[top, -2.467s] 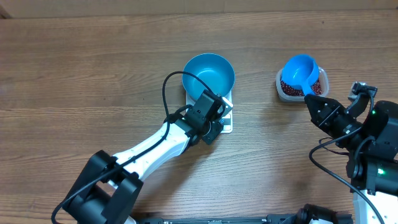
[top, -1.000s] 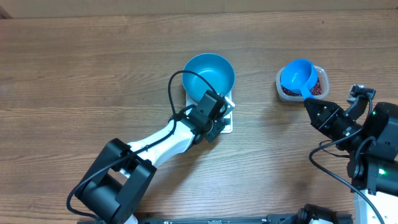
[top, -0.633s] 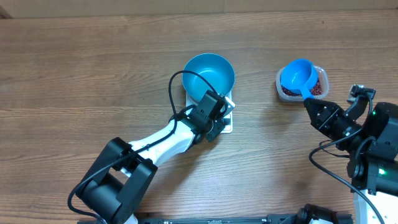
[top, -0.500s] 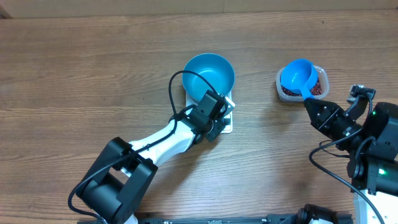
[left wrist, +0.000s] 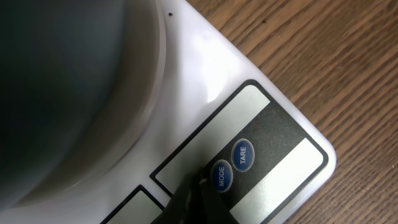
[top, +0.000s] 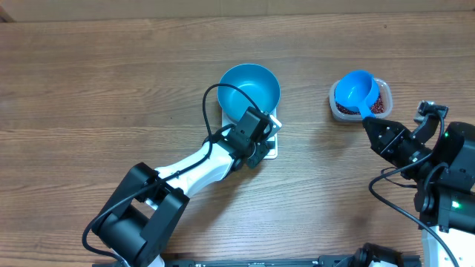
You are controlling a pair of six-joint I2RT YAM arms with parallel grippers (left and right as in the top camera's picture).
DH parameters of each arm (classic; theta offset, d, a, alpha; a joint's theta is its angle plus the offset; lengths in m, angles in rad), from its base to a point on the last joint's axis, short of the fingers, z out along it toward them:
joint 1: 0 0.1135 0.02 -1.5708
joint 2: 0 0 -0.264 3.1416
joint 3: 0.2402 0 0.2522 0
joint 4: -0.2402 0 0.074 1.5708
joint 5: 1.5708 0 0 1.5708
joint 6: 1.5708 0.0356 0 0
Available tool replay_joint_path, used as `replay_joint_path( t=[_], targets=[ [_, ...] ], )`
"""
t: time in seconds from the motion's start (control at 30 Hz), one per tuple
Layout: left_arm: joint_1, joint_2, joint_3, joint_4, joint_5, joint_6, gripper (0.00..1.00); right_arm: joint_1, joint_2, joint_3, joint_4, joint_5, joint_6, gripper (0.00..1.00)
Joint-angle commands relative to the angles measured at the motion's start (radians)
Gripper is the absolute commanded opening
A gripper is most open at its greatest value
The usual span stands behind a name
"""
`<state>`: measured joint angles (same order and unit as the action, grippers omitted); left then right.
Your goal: Scoop item into bowl and weigh 150g on scale
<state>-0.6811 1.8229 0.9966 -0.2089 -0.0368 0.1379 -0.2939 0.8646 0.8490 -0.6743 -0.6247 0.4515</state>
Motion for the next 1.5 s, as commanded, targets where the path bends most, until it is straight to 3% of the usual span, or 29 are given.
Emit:
replay_joint_path(
  t=[0.0,0.17,0.27,0.53,0.77,1.07,1.47],
  targets=[
    [-0.001,-0.004,0.013,-0.03,0.001,-0.04,0.04,-0.004,-0.012,0.037,0.003,-0.006,-0.012,0.04],
    [-0.001,-0.191,0.063,-0.127,0.0,-0.054,0.04,-0.004,-0.012,0.037,0.003,-0.006,-0.011,0.04],
    [0.0,-0.342,0.07,-0.272,-0.001,-0.111,0.04,-0.004,-0.012,0.037,0.003,-0.006,-0.011,0.04],
    [0.001,-0.478,0.071,-0.542,-0.075,-0.235,0.04,-0.004,-0.012,0.037,-0.002,-0.006,-0.011,0.04],
    [0.001,-0.57,0.112,-0.635,-0.069,-0.285,0.04,-0.004,-0.012,0.037,-0.017,-0.006,-0.012,0.04],
    [0.011,-0.595,0.124,-0.739,-0.066,-0.463,0.04,-0.004,-0.012,0.037,-0.023,-0.006,-0.011,0.04],
    [0.015,-0.595,0.161,-0.709,-0.087,-0.467,0.11,-0.004,-0.012,0.037,-0.025,-0.006,-0.011,0.04]
  ],
)
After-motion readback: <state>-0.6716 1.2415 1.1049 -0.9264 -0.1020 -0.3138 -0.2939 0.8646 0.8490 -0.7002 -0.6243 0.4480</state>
